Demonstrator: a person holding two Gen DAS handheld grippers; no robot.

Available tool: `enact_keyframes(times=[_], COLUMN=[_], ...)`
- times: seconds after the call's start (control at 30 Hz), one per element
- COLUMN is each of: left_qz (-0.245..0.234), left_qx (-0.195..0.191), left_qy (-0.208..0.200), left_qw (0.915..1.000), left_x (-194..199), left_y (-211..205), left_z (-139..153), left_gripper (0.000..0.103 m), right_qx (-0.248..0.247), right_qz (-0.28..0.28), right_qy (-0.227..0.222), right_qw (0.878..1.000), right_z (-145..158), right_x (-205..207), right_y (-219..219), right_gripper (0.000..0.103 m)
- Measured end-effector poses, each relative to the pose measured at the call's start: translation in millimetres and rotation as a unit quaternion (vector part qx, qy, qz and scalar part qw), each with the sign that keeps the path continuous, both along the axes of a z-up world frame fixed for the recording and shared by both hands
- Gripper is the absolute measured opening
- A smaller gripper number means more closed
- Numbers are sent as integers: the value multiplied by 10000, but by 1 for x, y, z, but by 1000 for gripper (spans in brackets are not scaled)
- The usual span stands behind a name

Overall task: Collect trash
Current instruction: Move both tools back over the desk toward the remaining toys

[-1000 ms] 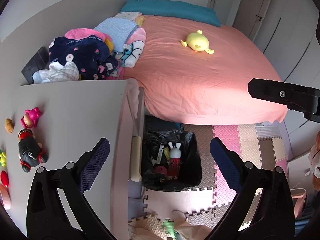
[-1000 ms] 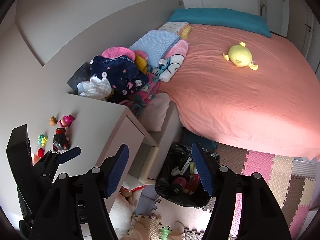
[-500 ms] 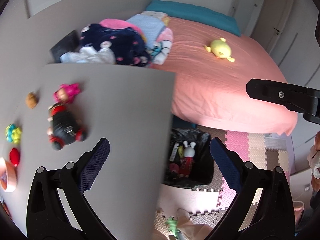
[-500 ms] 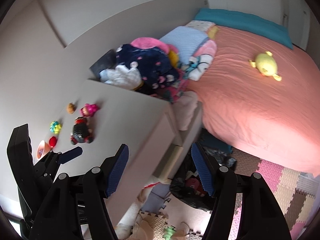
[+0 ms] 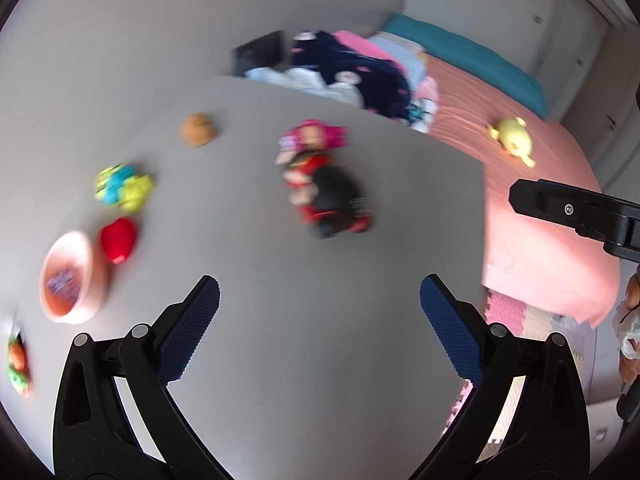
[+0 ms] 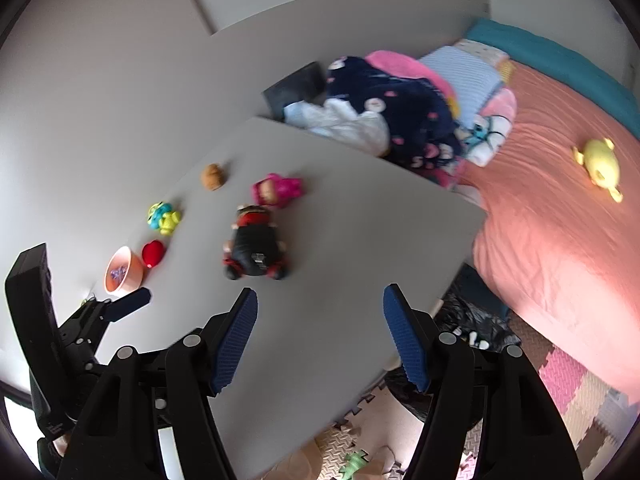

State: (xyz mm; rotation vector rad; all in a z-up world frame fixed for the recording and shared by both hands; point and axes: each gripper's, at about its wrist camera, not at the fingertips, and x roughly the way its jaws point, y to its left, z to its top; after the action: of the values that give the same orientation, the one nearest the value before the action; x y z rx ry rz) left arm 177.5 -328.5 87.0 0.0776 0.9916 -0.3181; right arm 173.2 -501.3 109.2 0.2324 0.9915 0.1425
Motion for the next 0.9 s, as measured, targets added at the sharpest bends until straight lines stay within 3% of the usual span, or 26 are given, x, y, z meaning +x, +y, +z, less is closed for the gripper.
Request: enact_keyframes(times=[0.37,0.6,0.9], left_qz=[1173,1542,1935], left_qx=[-68,-83,-216], left_qy=[97,127,317], left_qw=[9930,9879,9803], left_x=[3,16,40], left_y=[127,173,216], left_z=[-4,-9,-33], left_gripper=[97,97,97], right_qx=[-157,-324,-786], right_qz=[320,385,202], right_qy=[273,461,666], right_qw=[9990,9977,9945], right_z=[-22,-40,-71], right_x=[46,74,111], right_y=[68,95,99], right_gripper=[66,67,70])
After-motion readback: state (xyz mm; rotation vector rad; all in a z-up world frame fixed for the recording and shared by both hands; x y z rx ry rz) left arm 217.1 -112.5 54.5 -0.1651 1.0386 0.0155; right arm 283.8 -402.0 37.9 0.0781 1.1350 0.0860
